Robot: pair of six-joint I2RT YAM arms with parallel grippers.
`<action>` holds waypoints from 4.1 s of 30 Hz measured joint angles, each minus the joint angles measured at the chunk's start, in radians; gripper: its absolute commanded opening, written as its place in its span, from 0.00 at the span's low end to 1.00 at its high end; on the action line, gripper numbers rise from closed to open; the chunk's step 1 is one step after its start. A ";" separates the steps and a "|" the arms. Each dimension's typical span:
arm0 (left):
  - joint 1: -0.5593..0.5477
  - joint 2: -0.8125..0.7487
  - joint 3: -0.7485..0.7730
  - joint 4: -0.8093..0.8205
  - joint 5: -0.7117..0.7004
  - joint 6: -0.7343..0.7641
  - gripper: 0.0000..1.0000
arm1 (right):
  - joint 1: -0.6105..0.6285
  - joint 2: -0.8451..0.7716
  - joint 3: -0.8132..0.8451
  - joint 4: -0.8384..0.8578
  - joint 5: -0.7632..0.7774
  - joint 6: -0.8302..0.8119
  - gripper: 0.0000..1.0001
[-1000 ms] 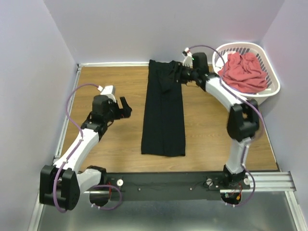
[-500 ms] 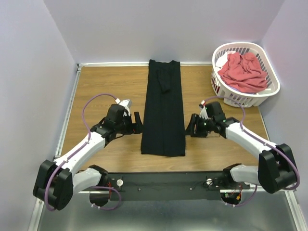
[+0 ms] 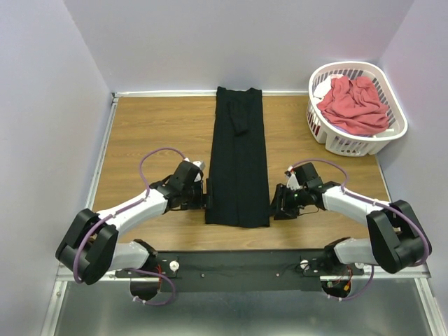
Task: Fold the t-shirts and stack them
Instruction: Fold the tshirt
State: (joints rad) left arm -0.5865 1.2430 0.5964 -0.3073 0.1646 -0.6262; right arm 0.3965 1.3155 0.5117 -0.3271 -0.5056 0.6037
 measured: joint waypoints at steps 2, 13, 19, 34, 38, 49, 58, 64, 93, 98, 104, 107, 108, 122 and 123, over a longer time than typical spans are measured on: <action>-0.013 0.011 -0.004 -0.002 -0.001 -0.008 0.83 | 0.004 0.013 -0.008 0.029 -0.020 0.011 0.52; -0.058 0.040 -0.008 0.004 -0.018 -0.033 0.79 | 0.012 0.062 -0.040 0.111 -0.100 0.029 0.43; -0.102 0.029 0.035 -0.083 -0.076 -0.065 0.80 | 0.015 0.059 -0.044 0.117 -0.106 0.029 0.43; -0.309 0.216 0.213 -0.003 0.007 -0.145 0.68 | 0.018 -0.011 -0.044 0.085 -0.038 0.032 0.54; -0.331 0.293 0.215 0.027 0.040 -0.145 0.62 | 0.019 -0.024 -0.046 0.078 -0.022 0.032 0.54; -0.339 0.344 0.228 0.094 0.093 -0.146 0.22 | 0.019 -0.040 -0.058 0.077 -0.014 0.032 0.54; -0.339 0.338 0.228 0.093 0.096 -0.150 0.08 | 0.019 -0.040 -0.059 0.078 -0.015 0.032 0.54; -0.339 0.294 0.227 0.069 0.089 -0.150 0.08 | 0.019 -0.040 -0.060 0.078 -0.015 0.032 0.54; -0.339 0.284 0.182 0.028 0.043 -0.141 0.08 | 0.019 -0.102 -0.025 0.039 -0.084 0.024 0.50; -0.339 0.294 0.182 0.028 0.035 -0.141 0.08 | 0.019 -0.101 0.000 0.116 -0.189 0.032 0.43; -0.339 0.306 0.182 0.029 0.034 -0.141 0.08 | 0.021 -0.002 -0.061 0.314 -0.320 0.071 0.33; -0.339 0.306 0.180 0.030 0.033 -0.141 0.08 | 0.021 0.074 -0.105 0.372 -0.351 0.076 0.23; -0.339 0.306 0.179 0.030 0.033 -0.141 0.08 | 0.021 0.101 -0.116 0.386 -0.356 0.074 0.21; -0.336 0.289 0.152 0.057 0.030 -0.145 0.28 | 0.021 0.123 -0.195 0.386 -0.333 0.045 0.24; -0.336 0.280 0.152 0.047 0.026 -0.145 0.35 | 0.021 0.095 -0.186 0.354 -0.314 0.040 0.29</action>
State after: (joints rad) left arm -0.9222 1.5234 0.7486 -0.2600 0.1909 -0.7715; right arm 0.4175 1.4105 0.3256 0.0273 -0.8200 0.6437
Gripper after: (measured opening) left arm 0.215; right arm 0.216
